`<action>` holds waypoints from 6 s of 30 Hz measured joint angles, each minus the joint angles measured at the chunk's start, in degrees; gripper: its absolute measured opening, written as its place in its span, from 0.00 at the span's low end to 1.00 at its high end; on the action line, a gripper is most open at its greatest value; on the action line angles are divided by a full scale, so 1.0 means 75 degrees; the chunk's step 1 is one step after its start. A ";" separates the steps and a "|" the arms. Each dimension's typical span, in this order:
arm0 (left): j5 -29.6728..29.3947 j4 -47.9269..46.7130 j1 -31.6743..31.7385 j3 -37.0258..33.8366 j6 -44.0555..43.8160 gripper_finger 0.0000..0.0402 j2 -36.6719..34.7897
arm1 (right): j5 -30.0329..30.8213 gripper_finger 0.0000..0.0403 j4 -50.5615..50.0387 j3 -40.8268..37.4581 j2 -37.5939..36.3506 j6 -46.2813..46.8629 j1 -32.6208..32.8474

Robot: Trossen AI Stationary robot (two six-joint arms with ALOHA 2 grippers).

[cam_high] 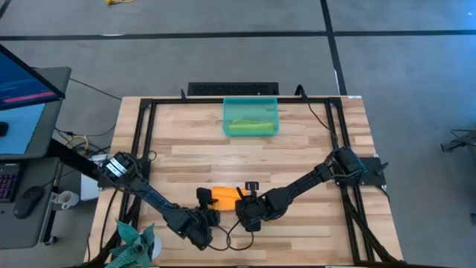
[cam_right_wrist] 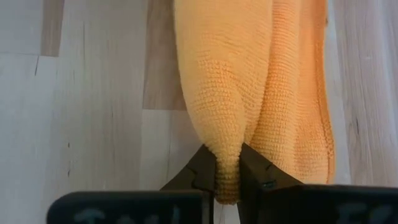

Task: Roll microfiber towels into tight, uniform cylinder then place into a basket
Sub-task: Roll the yellow microfiber towel

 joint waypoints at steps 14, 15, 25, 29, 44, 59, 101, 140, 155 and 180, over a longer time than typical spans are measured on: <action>0.0596 -0.0602 0.0438 0.0040 -0.0810 0.40 0.0348 | -0.0237 0.12 -0.0016 0.0002 -0.0006 -0.0004 0.0007; 0.0608 -0.0673 0.0449 0.0040 -0.0812 0.36 0.0349 | -0.0242 0.12 -0.0011 0.0003 -0.0004 -0.0005 0.0018; 0.1382 -0.1227 0.0490 0.0524 -0.0501 0.05 0.0378 | -0.0337 0.12 -0.0008 0.0020 -0.0003 -0.0009 0.0162; 0.2153 -0.2002 0.0428 0.1224 -0.0674 0.08 0.0410 | -0.0781 0.12 0.0039 0.0193 0.0019 -0.0007 0.0310; 0.5295 -0.2429 0.0217 0.2616 -0.1097 0.06 0.0414 | -0.3827 0.12 0.0433 0.0822 0.0047 0.0069 0.0479; 0.6134 -0.2425 0.0745 0.2537 -0.2411 0.06 0.0405 | -0.6079 0.12 0.0960 0.0120 0.0012 0.1790 -0.0572; 0.6441 -0.2396 0.0956 0.2675 -0.2714 0.07 0.0586 | -0.7335 0.12 0.1398 0.0117 0.0592 0.3958 -0.1017; 0.2615 -0.2950 -0.0838 0.2663 -0.2395 0.34 -0.0009 | -0.7201 0.12 0.1500 0.0093 0.0606 0.3926 -0.1029; 0.2624 -0.0722 -0.0358 0.2674 0.0461 0.34 0.0284 | -0.7213 0.12 0.1517 0.0085 0.0609 0.3923 -0.1032; 0.3236 -0.1624 0.0277 0.2106 -0.0720 0.34 0.0661 | -0.7350 0.12 0.1581 0.0093 0.0612 0.3990 -0.1032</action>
